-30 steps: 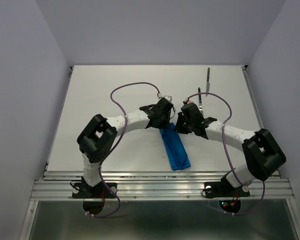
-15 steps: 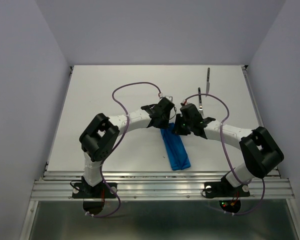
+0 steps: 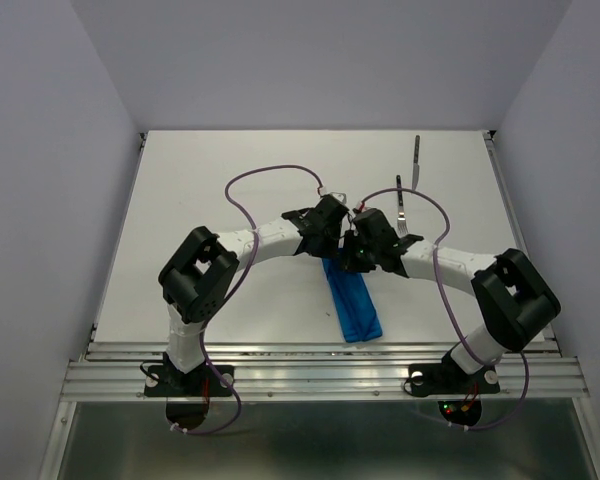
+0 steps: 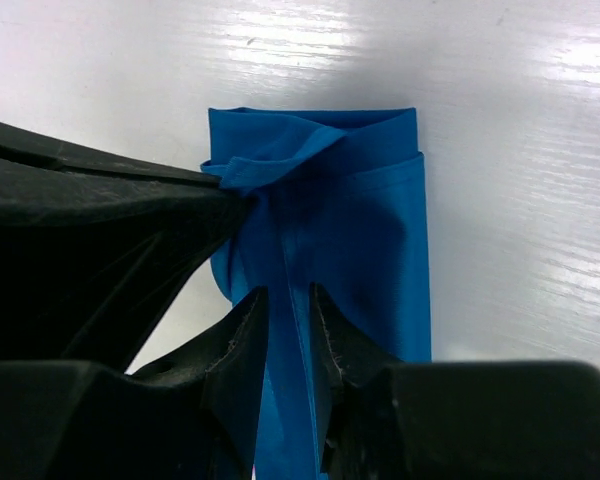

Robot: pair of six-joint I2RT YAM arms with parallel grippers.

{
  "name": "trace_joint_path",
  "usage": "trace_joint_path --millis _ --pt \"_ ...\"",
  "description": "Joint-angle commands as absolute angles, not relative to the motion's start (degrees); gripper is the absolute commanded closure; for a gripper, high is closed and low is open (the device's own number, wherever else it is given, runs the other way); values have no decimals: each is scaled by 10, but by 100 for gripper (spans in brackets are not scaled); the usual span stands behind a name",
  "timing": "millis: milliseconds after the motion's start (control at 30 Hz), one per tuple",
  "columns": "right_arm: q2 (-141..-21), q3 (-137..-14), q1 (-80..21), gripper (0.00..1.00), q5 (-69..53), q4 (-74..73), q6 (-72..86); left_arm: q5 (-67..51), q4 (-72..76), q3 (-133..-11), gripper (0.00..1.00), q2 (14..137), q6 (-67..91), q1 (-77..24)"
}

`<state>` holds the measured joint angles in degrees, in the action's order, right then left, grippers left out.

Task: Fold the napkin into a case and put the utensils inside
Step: Grasp the top corner of the smaller rectangle folded napkin from the folded napkin.

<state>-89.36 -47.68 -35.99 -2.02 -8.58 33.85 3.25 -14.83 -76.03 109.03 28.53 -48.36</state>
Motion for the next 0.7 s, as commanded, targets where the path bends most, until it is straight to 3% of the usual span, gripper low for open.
trace_joint_path --millis 0,667 --pt "-904 -505 -367 71 -10 -73 331 20 -145 -787 100 1081 286 -481" --pt "-946 -525 -367 85 9 13 397 4 -142 -787 100 1072 282 -477"
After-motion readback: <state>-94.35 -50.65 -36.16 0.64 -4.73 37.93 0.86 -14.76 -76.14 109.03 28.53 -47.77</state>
